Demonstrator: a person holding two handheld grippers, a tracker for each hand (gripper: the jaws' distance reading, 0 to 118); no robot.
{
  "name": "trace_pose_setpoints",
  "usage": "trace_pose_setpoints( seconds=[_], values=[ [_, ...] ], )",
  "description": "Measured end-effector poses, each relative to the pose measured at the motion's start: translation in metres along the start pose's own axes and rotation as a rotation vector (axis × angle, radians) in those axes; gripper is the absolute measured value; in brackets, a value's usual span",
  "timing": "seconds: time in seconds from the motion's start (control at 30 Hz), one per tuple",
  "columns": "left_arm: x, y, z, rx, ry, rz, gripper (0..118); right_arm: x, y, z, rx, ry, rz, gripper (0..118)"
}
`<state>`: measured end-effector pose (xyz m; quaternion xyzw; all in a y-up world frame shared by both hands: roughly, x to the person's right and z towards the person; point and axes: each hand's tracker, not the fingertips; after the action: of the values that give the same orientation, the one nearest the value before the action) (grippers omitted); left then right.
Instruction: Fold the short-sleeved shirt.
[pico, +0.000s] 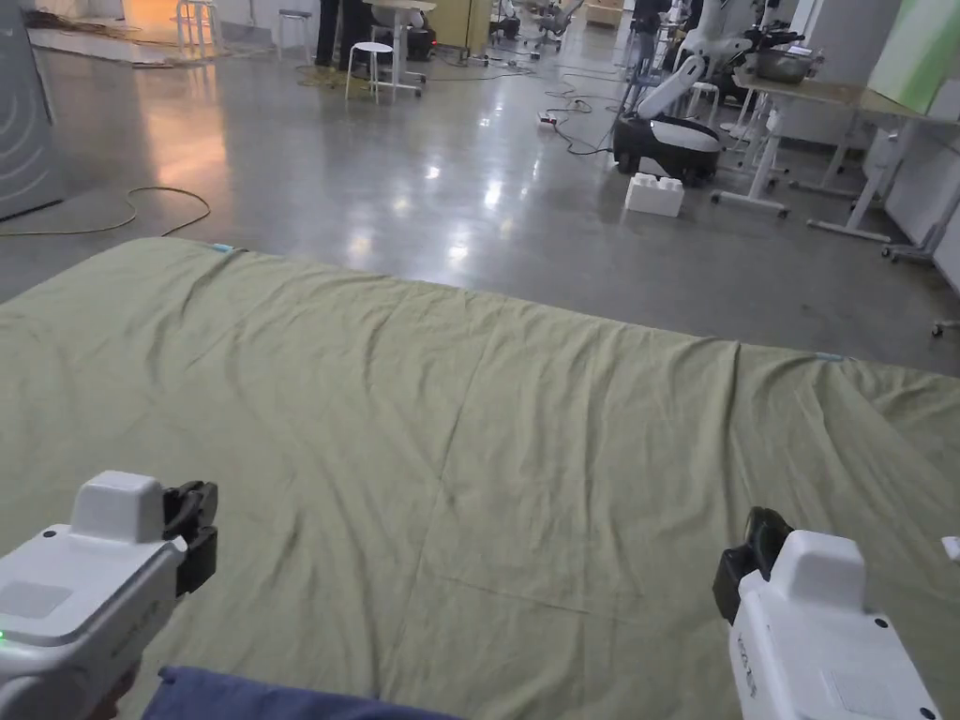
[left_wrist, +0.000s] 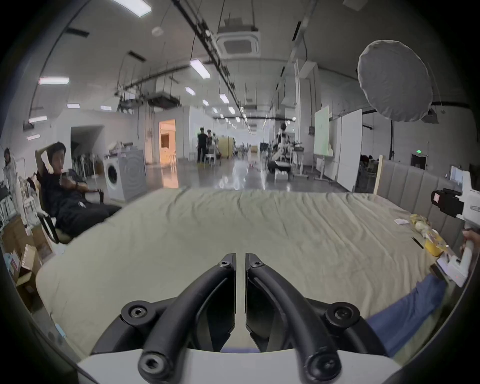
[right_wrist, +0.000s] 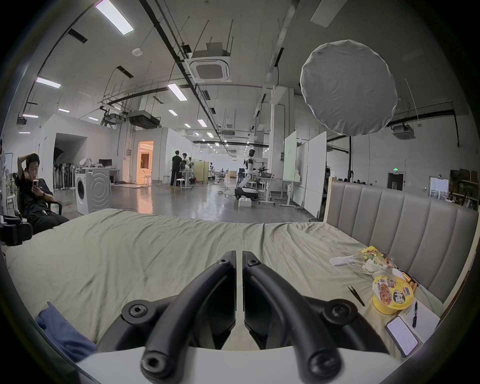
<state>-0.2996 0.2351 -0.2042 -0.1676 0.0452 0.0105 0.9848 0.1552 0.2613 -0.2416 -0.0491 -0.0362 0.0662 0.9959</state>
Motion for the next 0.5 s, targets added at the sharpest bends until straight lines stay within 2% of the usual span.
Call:
trace_pose_setpoints(
  seconds=[0.07,0.13,0.27,0.5],
  values=[
    [-0.016,-0.002,0.007,-0.068,-0.041,0.053,7,0.001,-0.003,-0.001,-0.013,0.005,0.001,5],
    [-0.038,-0.009,0.006,-0.175,-0.096,0.098,17,0.001,-0.005,-0.001,-0.022,0.008,0.005,5],
    [-0.07,-0.03,-0.004,-0.375,-0.203,0.142,75,0.001,-0.008,-0.002,-0.041,0.014,0.004,5],
    [-0.099,-0.079,-0.04,-0.635,-0.399,0.312,80,-0.003,-0.012,-0.003,-0.061,0.026,0.004,5]
  ],
)
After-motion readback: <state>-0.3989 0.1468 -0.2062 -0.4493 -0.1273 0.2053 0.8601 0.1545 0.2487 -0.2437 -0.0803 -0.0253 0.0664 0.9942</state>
